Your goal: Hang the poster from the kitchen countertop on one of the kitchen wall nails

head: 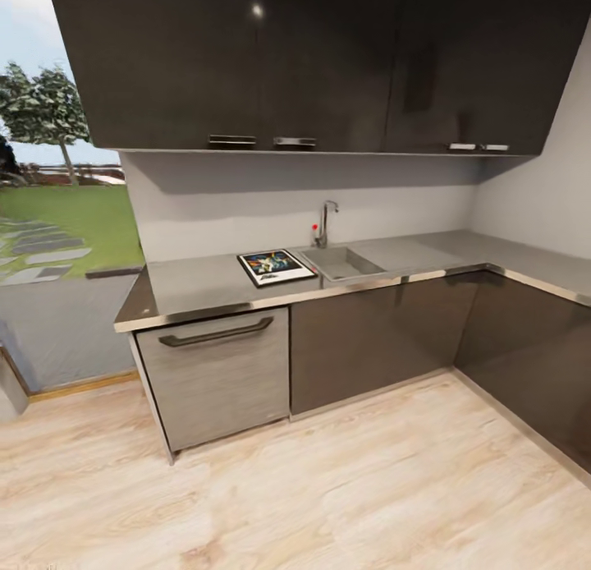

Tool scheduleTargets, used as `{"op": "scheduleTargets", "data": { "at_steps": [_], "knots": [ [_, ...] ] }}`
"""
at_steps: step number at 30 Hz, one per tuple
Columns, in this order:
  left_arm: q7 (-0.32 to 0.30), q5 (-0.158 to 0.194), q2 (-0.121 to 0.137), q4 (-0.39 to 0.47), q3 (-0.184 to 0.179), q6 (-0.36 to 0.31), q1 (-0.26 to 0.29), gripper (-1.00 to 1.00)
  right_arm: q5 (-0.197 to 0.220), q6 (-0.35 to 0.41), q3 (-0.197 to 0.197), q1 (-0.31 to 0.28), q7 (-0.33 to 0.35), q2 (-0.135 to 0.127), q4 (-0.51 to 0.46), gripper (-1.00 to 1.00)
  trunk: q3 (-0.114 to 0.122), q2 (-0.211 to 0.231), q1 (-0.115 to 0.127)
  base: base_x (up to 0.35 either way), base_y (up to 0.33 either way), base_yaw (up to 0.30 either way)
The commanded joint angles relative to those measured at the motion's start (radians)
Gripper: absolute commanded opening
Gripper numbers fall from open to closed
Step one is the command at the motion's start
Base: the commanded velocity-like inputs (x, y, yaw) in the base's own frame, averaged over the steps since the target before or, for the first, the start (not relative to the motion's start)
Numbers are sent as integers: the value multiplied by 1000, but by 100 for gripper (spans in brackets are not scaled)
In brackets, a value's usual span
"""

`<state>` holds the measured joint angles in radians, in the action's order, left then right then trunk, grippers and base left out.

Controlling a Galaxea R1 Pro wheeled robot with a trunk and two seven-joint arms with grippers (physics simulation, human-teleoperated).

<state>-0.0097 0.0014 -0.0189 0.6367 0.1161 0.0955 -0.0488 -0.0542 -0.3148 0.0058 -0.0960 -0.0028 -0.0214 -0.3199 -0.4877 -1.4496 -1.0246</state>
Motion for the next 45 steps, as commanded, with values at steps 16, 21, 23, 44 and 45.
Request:
{"op": "scheduleTargets", "data": {
  "at_steps": [16,21,23,44,45],
  "knots": [
    [-1,0,-1,1,5,1,0,100,-6,-3,0,-1,0,0,1,100,-1,0,0,36,-61,287],
    [-1,0,-1,1,4,1,0,100,-6,-3,0,-1,0,0,1,100,-1,0,0,1,-245,288],
    [-1,0,-1,1,5,1,0,100,-6,-3,0,-1,0,0,1,100,-1,0,0,0,-277,288],
    [0,-1,-1,1,5,3,0,100,-6,-3,0,-1,0,0,1,100,-1,0,0,36,-216,194],
    [0,-1,-1,1,5,4,0,100,-6,-3,-1,-1,0,0,1,100,-1,0,0,162,-234,16]
  ]
}}
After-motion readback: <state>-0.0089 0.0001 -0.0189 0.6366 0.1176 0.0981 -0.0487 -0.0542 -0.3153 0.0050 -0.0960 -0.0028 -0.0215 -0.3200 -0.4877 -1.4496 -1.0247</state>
